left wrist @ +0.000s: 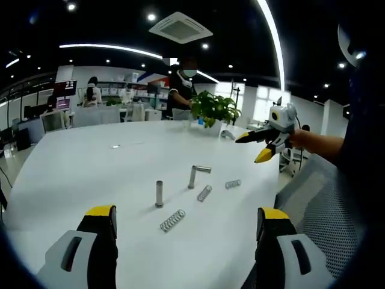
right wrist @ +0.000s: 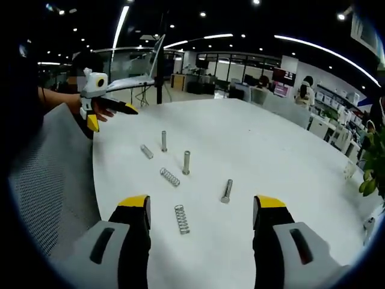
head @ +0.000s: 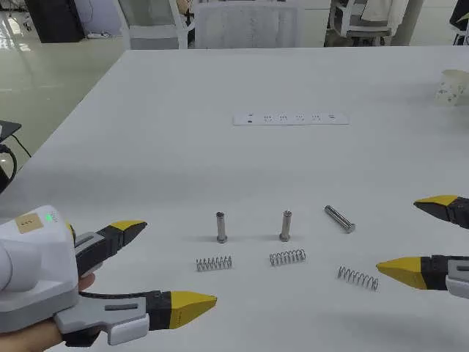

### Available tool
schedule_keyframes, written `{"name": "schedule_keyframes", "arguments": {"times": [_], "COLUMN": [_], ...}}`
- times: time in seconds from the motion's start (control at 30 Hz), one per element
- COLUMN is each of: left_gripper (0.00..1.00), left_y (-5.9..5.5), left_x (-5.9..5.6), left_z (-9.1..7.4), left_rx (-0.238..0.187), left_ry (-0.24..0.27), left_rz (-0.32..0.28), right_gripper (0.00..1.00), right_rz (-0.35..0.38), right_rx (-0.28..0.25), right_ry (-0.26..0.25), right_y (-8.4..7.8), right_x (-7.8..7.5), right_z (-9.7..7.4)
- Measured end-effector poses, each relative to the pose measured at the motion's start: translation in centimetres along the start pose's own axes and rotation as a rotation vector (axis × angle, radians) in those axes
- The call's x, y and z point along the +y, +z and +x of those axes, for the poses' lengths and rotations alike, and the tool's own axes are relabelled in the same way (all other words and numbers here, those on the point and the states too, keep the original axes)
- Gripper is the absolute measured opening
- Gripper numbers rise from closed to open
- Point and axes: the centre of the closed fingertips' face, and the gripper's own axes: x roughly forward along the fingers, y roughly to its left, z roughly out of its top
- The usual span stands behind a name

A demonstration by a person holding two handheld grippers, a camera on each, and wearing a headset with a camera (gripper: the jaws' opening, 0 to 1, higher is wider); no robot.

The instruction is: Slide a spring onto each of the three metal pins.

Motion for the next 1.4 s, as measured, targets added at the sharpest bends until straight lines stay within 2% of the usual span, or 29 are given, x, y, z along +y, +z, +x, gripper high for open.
{"name": "schedule_keyframes", "arguments": {"times": [1.4], "left_gripper": [0.93], "left_y": [-0.13], "left_x": [0.12], "left_z": [0.01], "left_rx": [0.008], "left_ry": [0.006], "left_rz": [-0.002], "right_gripper": [0.67], "right_rz": [0.006], "right_rx": [0.008], "right_ry": [0.000], "right_y": [-0.41], "right_x": [-0.26], "right_z": [0.06]}}
